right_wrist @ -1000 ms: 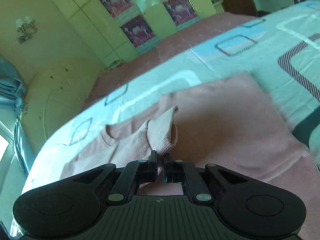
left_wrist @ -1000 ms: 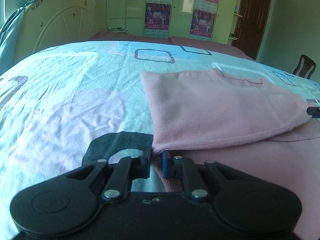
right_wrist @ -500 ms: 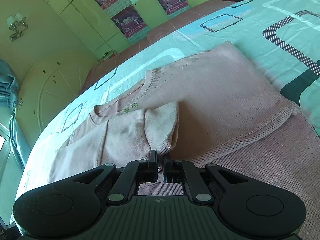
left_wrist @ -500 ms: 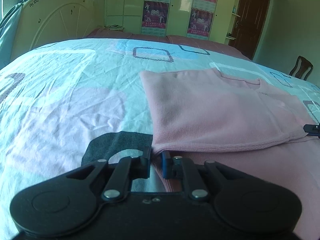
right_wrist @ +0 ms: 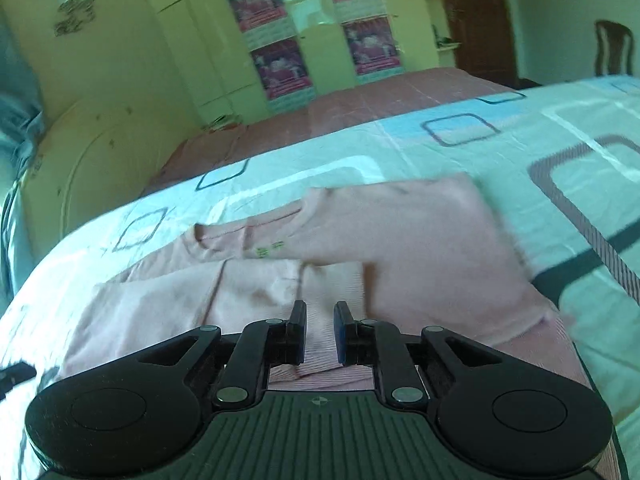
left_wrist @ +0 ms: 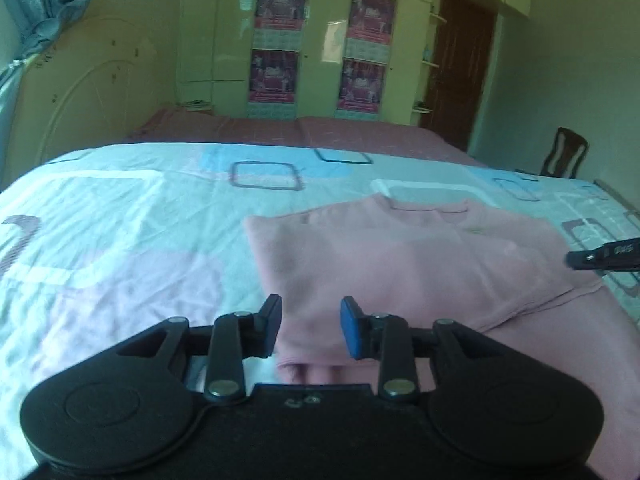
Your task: Fold small clothes
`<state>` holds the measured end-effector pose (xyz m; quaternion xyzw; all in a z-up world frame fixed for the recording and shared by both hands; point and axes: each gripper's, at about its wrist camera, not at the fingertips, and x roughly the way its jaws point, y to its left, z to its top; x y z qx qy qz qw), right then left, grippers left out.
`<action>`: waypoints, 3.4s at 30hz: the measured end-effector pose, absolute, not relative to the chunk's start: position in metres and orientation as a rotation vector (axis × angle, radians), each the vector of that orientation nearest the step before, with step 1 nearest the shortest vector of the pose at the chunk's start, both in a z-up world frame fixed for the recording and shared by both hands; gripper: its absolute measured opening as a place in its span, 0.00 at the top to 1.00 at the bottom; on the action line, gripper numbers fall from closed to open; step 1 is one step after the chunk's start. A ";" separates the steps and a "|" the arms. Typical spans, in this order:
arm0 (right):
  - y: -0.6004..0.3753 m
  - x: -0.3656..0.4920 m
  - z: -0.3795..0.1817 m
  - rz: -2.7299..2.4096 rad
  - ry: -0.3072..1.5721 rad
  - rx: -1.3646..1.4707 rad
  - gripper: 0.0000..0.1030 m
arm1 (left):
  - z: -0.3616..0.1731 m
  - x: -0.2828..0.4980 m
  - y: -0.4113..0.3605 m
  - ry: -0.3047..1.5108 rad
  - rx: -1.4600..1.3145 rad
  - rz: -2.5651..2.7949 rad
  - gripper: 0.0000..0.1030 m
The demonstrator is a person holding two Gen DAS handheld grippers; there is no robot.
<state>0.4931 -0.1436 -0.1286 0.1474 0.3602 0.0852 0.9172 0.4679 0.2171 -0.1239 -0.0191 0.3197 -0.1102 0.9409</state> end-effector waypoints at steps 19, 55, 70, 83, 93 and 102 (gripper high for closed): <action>-0.147 0.587 -0.164 0.101 0.870 0.193 1.00 | -0.170 0.617 0.213 0.827 -0.021 -0.207 0.62; -0.105 0.569 -0.157 0.180 0.774 0.036 0.80 | -0.157 0.593 0.193 0.715 0.042 -0.193 0.44; -0.098 0.544 -0.145 0.228 0.779 0.055 0.69 | -0.156 0.545 0.195 0.729 -0.041 -0.188 0.40; -0.136 0.458 -0.137 0.103 0.778 0.101 0.69 | -0.163 0.486 0.189 0.749 0.085 -0.215 0.35; -0.168 0.397 -0.116 0.099 0.785 0.215 0.69 | -0.136 0.427 0.190 0.696 0.076 -0.184 0.26; -0.227 0.320 -0.111 0.100 0.782 0.260 0.68 | -0.140 0.334 0.188 0.742 0.062 -0.111 0.28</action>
